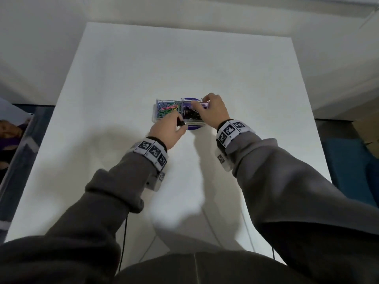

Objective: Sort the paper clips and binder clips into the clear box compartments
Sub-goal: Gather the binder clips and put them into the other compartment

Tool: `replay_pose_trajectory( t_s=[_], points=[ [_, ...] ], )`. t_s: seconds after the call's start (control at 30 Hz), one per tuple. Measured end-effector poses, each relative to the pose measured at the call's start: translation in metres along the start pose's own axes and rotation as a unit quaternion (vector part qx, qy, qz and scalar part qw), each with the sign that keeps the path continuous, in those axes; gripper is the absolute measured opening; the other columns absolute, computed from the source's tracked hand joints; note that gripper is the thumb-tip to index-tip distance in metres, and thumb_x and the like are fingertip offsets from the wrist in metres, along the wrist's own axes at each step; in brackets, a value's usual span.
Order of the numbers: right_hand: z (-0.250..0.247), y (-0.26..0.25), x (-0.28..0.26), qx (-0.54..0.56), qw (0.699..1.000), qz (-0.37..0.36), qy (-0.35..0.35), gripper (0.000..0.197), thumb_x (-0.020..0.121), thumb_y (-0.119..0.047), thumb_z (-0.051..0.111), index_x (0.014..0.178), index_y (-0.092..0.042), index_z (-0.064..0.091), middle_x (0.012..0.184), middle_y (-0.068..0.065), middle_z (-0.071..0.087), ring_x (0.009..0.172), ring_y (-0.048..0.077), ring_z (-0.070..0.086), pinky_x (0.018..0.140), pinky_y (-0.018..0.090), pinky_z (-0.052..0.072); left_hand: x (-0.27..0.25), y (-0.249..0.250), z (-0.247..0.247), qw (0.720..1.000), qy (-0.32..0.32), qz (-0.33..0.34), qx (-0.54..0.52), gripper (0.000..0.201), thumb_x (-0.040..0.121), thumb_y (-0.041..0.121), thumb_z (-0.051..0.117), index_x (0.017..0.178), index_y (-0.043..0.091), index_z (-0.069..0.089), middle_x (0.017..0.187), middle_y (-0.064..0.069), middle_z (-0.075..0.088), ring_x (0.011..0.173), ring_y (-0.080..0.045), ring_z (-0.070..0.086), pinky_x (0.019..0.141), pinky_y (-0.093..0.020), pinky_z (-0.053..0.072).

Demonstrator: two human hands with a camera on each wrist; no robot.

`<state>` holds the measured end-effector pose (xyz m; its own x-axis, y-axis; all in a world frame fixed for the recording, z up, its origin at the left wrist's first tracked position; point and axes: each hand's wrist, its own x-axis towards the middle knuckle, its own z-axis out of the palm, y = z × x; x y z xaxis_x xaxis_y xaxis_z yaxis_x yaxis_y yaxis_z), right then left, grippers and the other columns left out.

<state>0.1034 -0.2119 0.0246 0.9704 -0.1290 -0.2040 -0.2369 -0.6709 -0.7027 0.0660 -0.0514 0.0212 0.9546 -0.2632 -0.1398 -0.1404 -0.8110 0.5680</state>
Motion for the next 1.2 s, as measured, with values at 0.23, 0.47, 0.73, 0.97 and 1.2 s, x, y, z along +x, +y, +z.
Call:
replay_pose_trajectory(
  t_s=[0.23,0.47,0.73,0.97,1.2],
  points=[
    [-0.022,0.023,-0.005,0.042,0.995,-0.006,0.086,0.032,0.08,0.01,0.038,0.109,0.004,0.051,0.11,0.023,0.056,0.086,0.022,0.047,0.07,0.016,0.032,0.058,0.029,0.006,0.998,-0.018,0.016,0.062,0.032,0.09,0.022,0.054,0.116,0.006,0.046,0.119,-0.015,0.048,0.102,-0.033,0.054,0.088,-0.044,0.046],
    [-0.023,0.012,-0.005,-0.011,0.995,-0.032,0.096,0.029,0.084,-0.002,0.053,0.112,-0.006,0.052,0.102,0.013,0.065,0.089,0.028,0.061,0.074,0.028,0.041,0.071,0.031,0.014,0.982,0.017,0.06,0.176,0.031,0.092,0.009,0.044,0.122,0.013,0.048,0.118,-0.012,0.059,0.107,-0.033,0.052,0.091,-0.043,0.037],
    [-0.008,0.007,-0.002,-0.06,0.992,-0.012,0.114,0.024,0.084,-0.004,0.055,0.108,-0.003,0.052,0.099,0.015,0.066,0.089,0.033,0.06,0.076,0.041,0.05,0.083,0.027,0.02,0.955,-0.015,0.134,0.263,0.039,0.095,0.017,0.038,0.133,0.022,0.039,0.142,0.003,0.044,0.127,-0.026,0.033,0.098,-0.042,0.027],
    [-0.012,0.007,0.007,-0.093,0.987,-0.079,0.101,0.022,0.083,-0.001,0.051,0.105,-0.003,0.048,0.097,0.014,0.064,0.082,0.033,0.058,0.069,0.04,0.048,0.063,0.017,0.013,0.944,0.048,0.101,0.311,0.026,0.091,0.019,0.044,0.11,0.016,0.063,0.137,-0.001,0.045,0.125,-0.027,0.033,0.098,-0.042,0.027],
    [0.003,0.0,0.017,-0.145,0.978,-0.129,0.081,0.019,0.084,-0.012,0.057,0.103,-0.011,0.059,0.103,0.014,0.056,0.087,0.029,0.056,0.07,0.031,0.043,0.05,0.012,0.017,0.953,0.057,0.096,0.283,0.031,0.09,0.015,0.042,0.116,0.016,0.059,0.138,0.0,0.045,0.123,-0.026,0.035,0.095,-0.04,0.028]
  ],
)
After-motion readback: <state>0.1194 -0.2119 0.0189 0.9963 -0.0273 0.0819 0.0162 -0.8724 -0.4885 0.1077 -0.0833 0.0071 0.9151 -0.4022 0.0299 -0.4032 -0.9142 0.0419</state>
